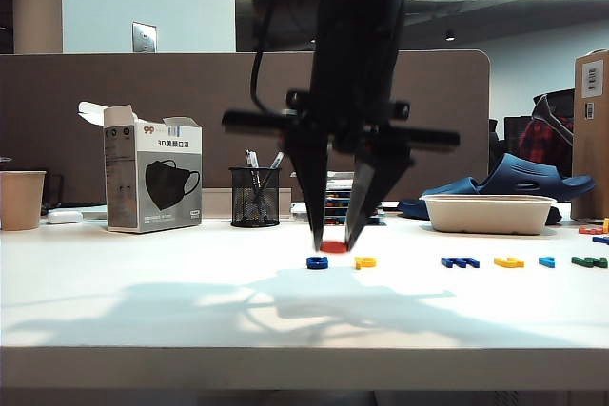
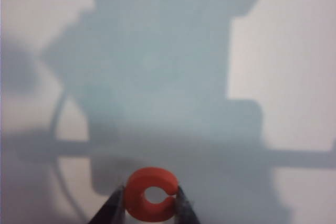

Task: Select the appropriate letters from the row of letter magnets placed on the table to arrange into the word "cup".

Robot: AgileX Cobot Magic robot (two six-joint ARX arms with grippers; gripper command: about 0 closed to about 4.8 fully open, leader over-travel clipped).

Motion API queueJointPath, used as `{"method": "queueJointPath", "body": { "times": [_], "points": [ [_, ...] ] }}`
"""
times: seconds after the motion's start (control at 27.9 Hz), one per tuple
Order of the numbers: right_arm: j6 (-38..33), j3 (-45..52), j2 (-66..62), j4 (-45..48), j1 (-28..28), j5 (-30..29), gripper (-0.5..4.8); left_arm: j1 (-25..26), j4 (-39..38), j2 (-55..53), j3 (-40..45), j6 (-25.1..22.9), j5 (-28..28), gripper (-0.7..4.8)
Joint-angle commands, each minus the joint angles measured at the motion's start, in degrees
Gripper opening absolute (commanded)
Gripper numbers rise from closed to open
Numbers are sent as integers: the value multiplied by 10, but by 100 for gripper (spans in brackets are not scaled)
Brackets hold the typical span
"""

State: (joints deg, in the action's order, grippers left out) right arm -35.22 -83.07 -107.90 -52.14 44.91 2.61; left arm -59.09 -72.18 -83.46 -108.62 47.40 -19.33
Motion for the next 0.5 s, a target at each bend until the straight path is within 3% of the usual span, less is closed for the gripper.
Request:
{"method": "queueJointPath", "body": {
  "times": [0.04,0.5],
  "points": [
    [-8,-1,-15,21,1,2,104,0,3,2,-2,-3,-4,-5],
    [-8,-1,-61,43,0,2,104,0,3,2,-2,-3,-4,-5]
  ]
}}
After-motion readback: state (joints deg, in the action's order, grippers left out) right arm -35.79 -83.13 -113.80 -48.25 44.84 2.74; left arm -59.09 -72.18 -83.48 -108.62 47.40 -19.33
